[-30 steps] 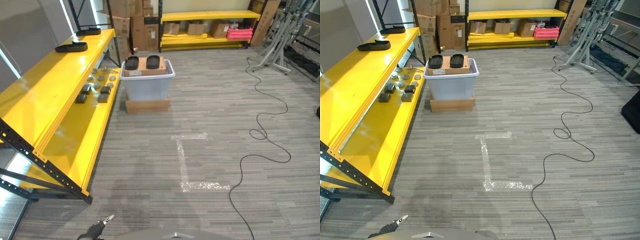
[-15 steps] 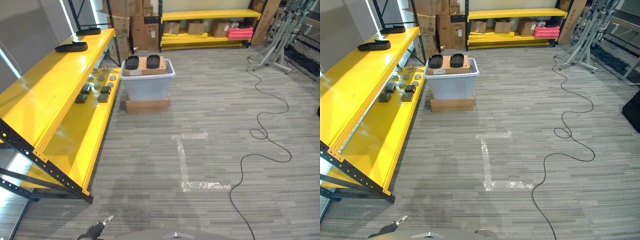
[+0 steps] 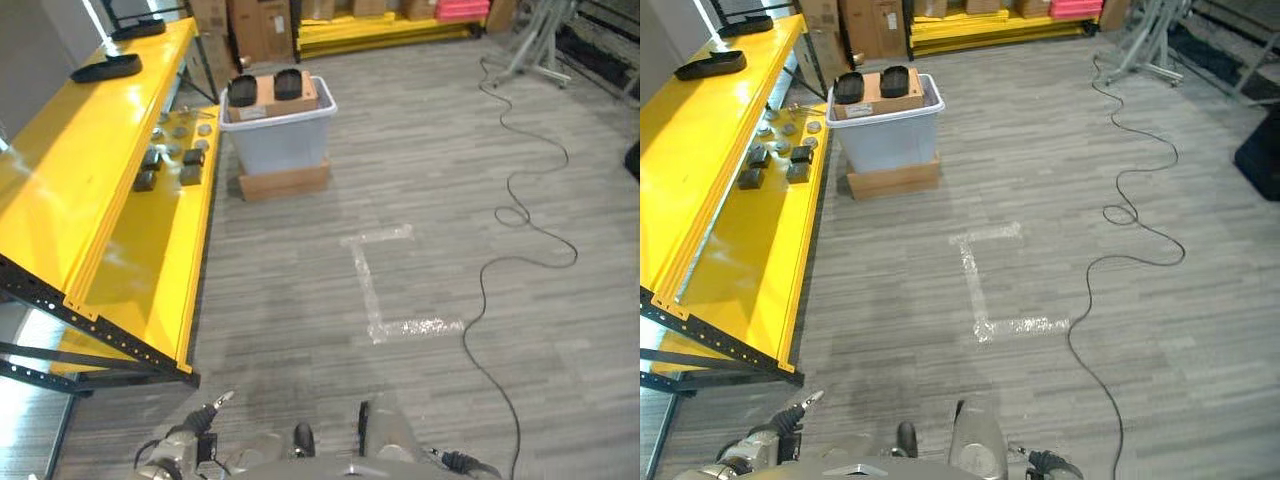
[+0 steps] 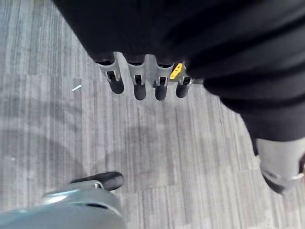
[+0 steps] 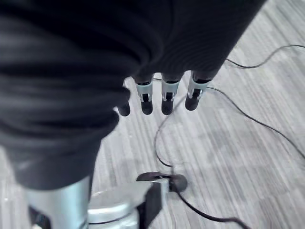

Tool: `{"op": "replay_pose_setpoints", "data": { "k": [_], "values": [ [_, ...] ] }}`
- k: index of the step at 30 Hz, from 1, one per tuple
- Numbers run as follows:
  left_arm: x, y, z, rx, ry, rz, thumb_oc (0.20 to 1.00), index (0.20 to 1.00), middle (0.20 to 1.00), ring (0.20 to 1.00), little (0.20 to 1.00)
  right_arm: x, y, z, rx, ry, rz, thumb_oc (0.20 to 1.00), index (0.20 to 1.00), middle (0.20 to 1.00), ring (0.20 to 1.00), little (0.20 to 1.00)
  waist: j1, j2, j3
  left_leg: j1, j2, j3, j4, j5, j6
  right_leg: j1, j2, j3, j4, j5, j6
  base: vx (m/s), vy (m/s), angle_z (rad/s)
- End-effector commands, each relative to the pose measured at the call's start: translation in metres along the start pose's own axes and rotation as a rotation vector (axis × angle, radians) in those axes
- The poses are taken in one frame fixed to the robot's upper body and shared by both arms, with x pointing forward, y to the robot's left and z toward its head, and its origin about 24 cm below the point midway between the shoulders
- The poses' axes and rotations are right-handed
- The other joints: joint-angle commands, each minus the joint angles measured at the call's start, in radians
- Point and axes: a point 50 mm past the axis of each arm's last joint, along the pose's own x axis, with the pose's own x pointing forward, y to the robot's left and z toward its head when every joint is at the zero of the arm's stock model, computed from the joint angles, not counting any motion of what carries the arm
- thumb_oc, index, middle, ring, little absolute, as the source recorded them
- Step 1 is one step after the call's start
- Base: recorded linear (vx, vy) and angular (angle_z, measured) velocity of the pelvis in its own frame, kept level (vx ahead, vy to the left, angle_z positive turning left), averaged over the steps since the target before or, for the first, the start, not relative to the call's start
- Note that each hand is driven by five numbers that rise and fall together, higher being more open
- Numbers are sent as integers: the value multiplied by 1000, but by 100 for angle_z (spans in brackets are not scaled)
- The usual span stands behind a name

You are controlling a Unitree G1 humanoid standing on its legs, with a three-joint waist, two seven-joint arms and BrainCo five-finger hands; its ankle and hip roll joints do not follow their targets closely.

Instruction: Move parts from the plastic box to the shelf.

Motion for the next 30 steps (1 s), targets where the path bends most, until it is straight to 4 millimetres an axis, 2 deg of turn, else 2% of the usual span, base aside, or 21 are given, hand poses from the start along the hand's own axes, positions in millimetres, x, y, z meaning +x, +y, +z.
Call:
{"op": "replay_pose_setpoints", "data": {
  "k": [1, 2, 4, 7, 9, 11, 12, 14, 16, 18, 19, 20, 21, 22, 23, 25, 26, 28, 30],
  "values": [
    [-4, 21, -23, -49, 65, 76, 1000, 1000, 1000, 1000, 1000, 0, -2, -3, 12, -12, 15, 1000, 1000, 1000, 1000, 1000, 5, -33, -32, 16, -13, -54, -47, -49, -26, 49, -10, -13, -282, 182, 1, 376, -200, -29],
    [-5, 23, -27, -35, 69, 72, 1000, 1000, 1000, 1000, 1000, 0, -1, -6, 11, -15, 23, 1000, 1000, 1000, 1000, 1000, -6, -67, -26, 43, -40, -77, -31, -89, -40, 76, -27, -12, -515, 219, 20, 475, -259, -9],
    [-6, 24, -32, -23, 83, 71, 1000, 1000, 1000, 1000, 1000, -1, -3, -14, 25, 8, 27, 1000, 1000, 1000, 1000, 1000, -18, -78, -23, 88, -42, -115, -29, -120, -51, 88, -40, -8, -712, 240, 30, 624, -271, 33],
    [-7, 27, -35, -3, 84, 67, 1000, 1000, 1000, 1000, 1000, -2, -4, -23, 21, 28, 32, 1000, 1000, 1000, 1000, 1000, -18, -85, -27, 117, -31, -121, -24, -139, -62, 104, -55, -32, -785, 244, 43, 427, -190, 23],
    [-7, 26, -36, 9, 75, 53, 1000, 1000, 1000, 1000, 1000, -2, -3, -31, 22, 47, 40, 1000, 1000, 1000, 1000, 1000, -13, -102, -34, 126, -24, -116, 4, -165, -66, 124, -76, -59, -808, 248, 52, 448, -250, 22],
    [-7, 25, -36, 9, 64, 50, 1000, 1000, 1000, 1000, 1000, -3, -4, -34, 13, 53, 42, 1000, 1000, 1000, 1000, 1000, -12, -110, -42, 127, -15, -105, 16, -173, -69, 149, -77, -70, -814, 227, 50, 323, -193, 18],
    [-7, 25, -35, 4, 59, 52, 1000, 1000, 1000, 1000, 1000, -3, -4, -35, 2, 55, 44, 1000, 1000, 1000, 1000, 1000, -13, -113, -47, 129, -9, -104, 24, -178, -70, 159, -77, -70, -807, 216, 46, 429, -254, 27],
    [-7, 24, -33, -36, 50, 61, 1000, 1000, 1000, 1000, 1000, -3, -4, -35, -17, 61, 42, 1000, 1000, 1000, 1000, 1000, -23, -114, -65, 151, 27, -104, 40, -200, -85, 168, -54, -40, -754, 174, 26, 573, -333, 23],
    [-6, 25, -31, -59, 47, 61, 1000, 1000, 1000, 1000, 1000, -2, -5, -30, -29, 60, 36, 1000, 1000, 1000, 1000, 1000, -23, -110, -78, 184, 60, -99, 37, -204, -105, 185, -29, -37, -718, 149, 2, 419, -246, 40],
    [-6, 22, -30, -83, 32, 45, 1000, 1000, 1000, 1000, 1000, -1, -6, -21, -43, 49, 40, 1000, 1000, 1000, 1000, 1000, -22, -108, -100, 196, 102, -87, 65, -168, -137, 208, 7, -40, -700, 124, -32, 395, -247, 31],
    [-6, 21, -29, -105, 25, 41, 1000, 1000, 1000, 1000, 1000, -1, -7, -17, -59, 47, 43, 1000, 1000, 1000, 1000, 1000, -23, -107, -108, 183, 131, -71, 113, -120, -155, 220, 28, -42, -702, 111, -51, 365, -265, 4],
    [-6, 20, -28, -134, 16, 42, 1000, 1000, 1000, 1000, 1000, 0, -9, -13, -66, 46, 35, 1000, 1000, 1000, 1000, 1000, -21, -109, -113, 153, 170, -48, 204, -48, -177, 240, 49, -50, -712, 94, -77, 270, -210, -1],
    [-6, 20, -27, -138, 15, 42, 1000, 1000, 1000, 1000, 1000, 0, -9, -13, -66, 46, 32, 1000, 1000, 1000, 1000, 1000, -21, -107, -114, 147, 177, -48, 218, -43, -180, 242, 53, -53, -714, 92, -80, 208, -197, 5],
    [-5, 19, -27, -151, 12, 42, 1000, 1000, 1000, 1000, 1000, 0, -11, -11, -62, 48, 22, 1000, 1000, 1000, 1000, 1000, -17, -114, -114, 111, 196, -39, 317, 1, -190, 255, 60, -55, -719, 82, -96, 229, -273, -10],
    [-5, 17, -24, -173, 6, 44, 1000, 1000, 1000, 1000, 1000, 1, -16, -7, -36, 54, -6, 1000, 1000, 1000, 1000, 1000, -4, -125, -106, -18, 222, -49, 538, 65, -199, 286, 76, -60, -734, 66, -131, 235, -305, -18],
    [-3, 16, -17, -176, -6, 41, 1000, 1000, 1000, 1000, 1000, 1, -21, -1, -11, 59, -24, 1000, 1000, 1000, 1000, 1000, 11, -131, -83, -184, 225, -72, 717, 80, -187, 320, 90, -67, -743, 53, -157, 192, -241, 11],
    [-3, 16, -14, -184, -13, 46, 1000, 1000, 1000, 1000, 1000, 1, -23, 1, -1, 65, -31, 1000, 1000, 1000, 1000, 1000, 23, -131, -69, -245, 215, -70, 742, 71, -175, 344, 96, -71, -747, 43, -162, 268, -146, 32],
    [-3, 20, -10, -218, -23, 68, 1000, 1000, 1000, 1000, 1000, 1, -22, 3, -17, 69, -28, 1000, 1000, 1000, 1000, 1000, 50, -121, -44, -273, 187, -11, 595, 48, -157, 400, 115, -76, -746, 16, -159, 351, -25, 4],
    [-4, 25, -13, -250, -15, 90, 1000, 1000, 1000, 1000, 1000, 1, -19, 0, -32, 79, -29, 1000, 1000, 1000, 1000, 1000, 62, -109, -41, -266, 161, 30, 359, 87, -166, 421, 126, -71, -742, 1, -147, 364, 72, -27]
  ]
}}
